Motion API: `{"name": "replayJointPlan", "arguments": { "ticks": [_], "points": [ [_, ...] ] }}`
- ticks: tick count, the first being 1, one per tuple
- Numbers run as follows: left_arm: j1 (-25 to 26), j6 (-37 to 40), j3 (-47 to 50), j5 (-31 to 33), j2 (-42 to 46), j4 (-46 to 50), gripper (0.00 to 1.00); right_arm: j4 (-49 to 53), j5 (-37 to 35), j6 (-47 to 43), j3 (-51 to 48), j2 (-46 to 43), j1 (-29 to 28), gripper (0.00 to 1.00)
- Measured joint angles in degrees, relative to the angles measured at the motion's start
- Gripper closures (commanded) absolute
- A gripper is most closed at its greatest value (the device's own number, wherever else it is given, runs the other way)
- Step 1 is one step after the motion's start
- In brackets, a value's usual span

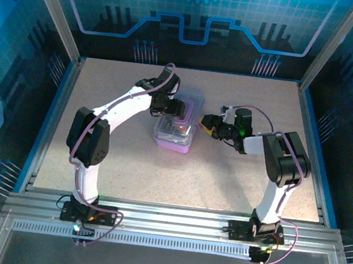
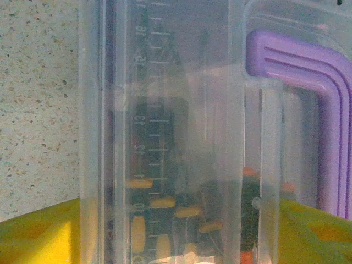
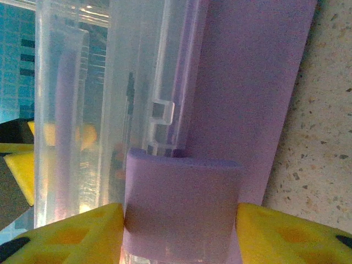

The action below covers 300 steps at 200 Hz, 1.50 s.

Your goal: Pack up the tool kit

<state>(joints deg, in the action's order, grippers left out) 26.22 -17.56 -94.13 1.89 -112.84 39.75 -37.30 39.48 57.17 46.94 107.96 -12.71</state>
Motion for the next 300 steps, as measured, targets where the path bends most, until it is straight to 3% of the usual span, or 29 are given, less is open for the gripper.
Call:
{"name": "replayJointPlan", "arguments": {
  "ticks": [139,251,300],
  "points": [
    [1.6,-0.1,-1.8,2.9,-1.2,1.6,0.72,-7.4,1.9,9.7,0.1,2.1,0.0,0.53],
    [1.8,0.0,-2.1,3.0,-1.4,1.8,0.74,-7.6,2.8,9.9,1.6,-1.5,-0.9,0.55],
    [1.8,0.0,-2.1,2.9,-1.4,1.7,0.75,-4.5,3.0,7.1,0.2,-3.3,3.5,0.52]
  ]
}}
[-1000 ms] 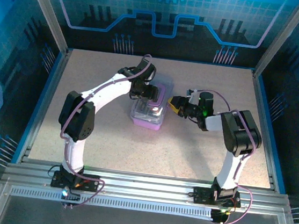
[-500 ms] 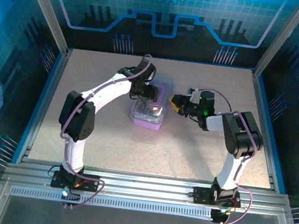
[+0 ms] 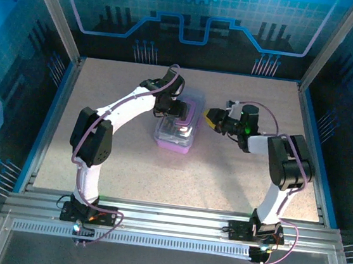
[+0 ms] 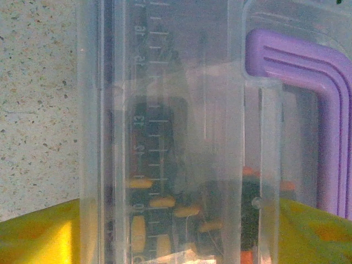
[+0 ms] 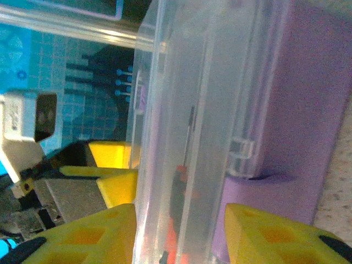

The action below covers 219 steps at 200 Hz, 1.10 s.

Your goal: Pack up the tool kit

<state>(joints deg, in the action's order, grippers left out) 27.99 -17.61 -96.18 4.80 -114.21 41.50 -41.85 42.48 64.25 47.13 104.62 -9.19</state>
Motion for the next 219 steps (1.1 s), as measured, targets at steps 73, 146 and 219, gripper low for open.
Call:
{"name": "replayJointPlan", "arguments": {
  "ticks": [73,146,219],
  "points": [
    [-1.4,-0.2,1.0,-2.9,0.3,-0.9,0.76,-10.1,1.8,3.6,-2.9,6.4,2.4,0.41],
    [-2.6,0.0,1.9,-5.2,0.7,-2.2,0.77,-28.8,3.2,14.4,-2.8,17.4,-1.0,0.33],
    [-2.8,0.0,2.2,-6.1,0.6,-4.1,0.77,-34.3,3.0,18.3,-1.3,18.8,-3.0,0.33]
  ]
}}
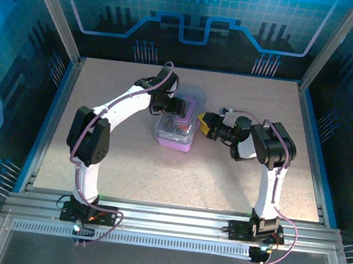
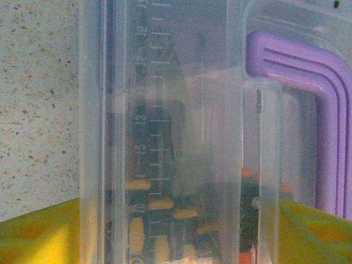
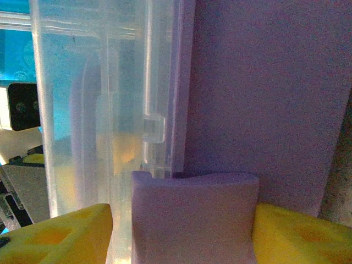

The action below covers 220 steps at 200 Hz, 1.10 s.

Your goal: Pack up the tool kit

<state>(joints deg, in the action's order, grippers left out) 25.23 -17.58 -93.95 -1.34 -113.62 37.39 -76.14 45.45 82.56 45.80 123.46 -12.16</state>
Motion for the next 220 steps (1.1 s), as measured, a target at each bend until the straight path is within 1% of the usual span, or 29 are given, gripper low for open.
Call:
{"name": "replayJointPlan", "arguments": {
  "ticks": [73,103,141,173,199,220],
  "points": [
    [0.0,0.0,0.0,0.0,0.0,0.0,0.77,0.2,0.3,1.3,0.1,-0.1,0.2,0.34],
    [-0.1,0.2,0.0,-0.6,-0.1,-0.4,0.77,0.7,-0.6,2.4,-1.0,-1.8,0.3,0.34],
    [-0.2,0.2,0.0,-1.1,-0.2,-0.7,0.77,1.2,-1.5,3.6,-1.7,-2.4,0.6,0.37],
    [-0.2,0.2,0.0,-1.2,-0.2,-0.8,0.77,3.0,-1.9,2.5,-3.4,-4.6,1.4,0.39],
    [-0.2,0.2,0.0,-1.3,-0.3,-0.8,0.77,2.5,-1.4,2.0,-4.1,-6.1,2.0,0.4],
    [-0.2,0.2,0.0,-1.3,-0.3,-0.8,0.77,1.8,-1.4,2.1,-4.1,-6.1,2.0,0.44]
  ]
}}
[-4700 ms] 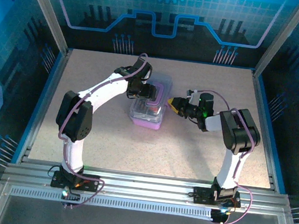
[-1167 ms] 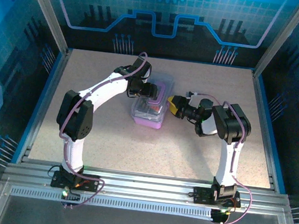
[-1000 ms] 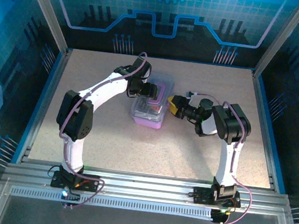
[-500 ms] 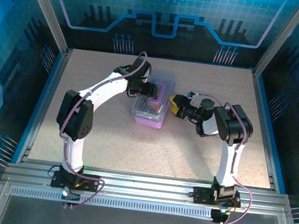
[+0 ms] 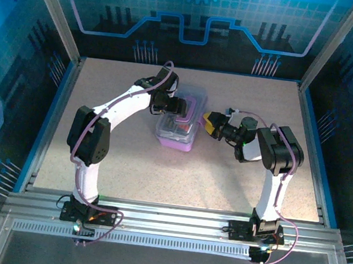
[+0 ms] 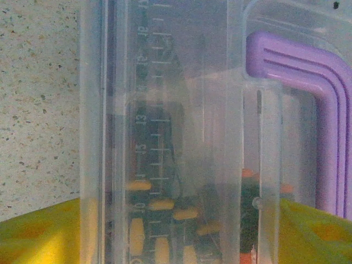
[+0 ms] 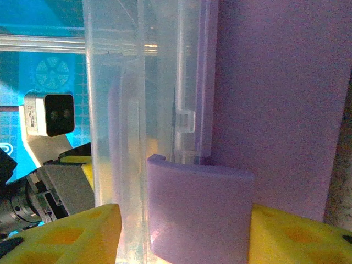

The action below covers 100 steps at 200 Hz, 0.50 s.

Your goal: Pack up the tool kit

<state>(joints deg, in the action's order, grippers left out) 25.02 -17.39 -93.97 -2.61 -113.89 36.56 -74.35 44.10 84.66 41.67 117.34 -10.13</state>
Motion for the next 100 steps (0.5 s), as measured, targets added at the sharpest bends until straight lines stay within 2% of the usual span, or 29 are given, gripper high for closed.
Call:
{"name": "replayJointPlan", "arguments": {
  "ticks": [42,100],
  "points": [
    [0.0,0.0,0.0,0.0,0.0,0.0,0.77,1.1,0.1,-1.4,0.0,0.0,0.0,0.55],
    [0.0,0.0,0.0,0.0,0.0,0.0,0.77,6.2,0.4,-5.5,1.2,0.0,0.0,0.59]
  ]
}}
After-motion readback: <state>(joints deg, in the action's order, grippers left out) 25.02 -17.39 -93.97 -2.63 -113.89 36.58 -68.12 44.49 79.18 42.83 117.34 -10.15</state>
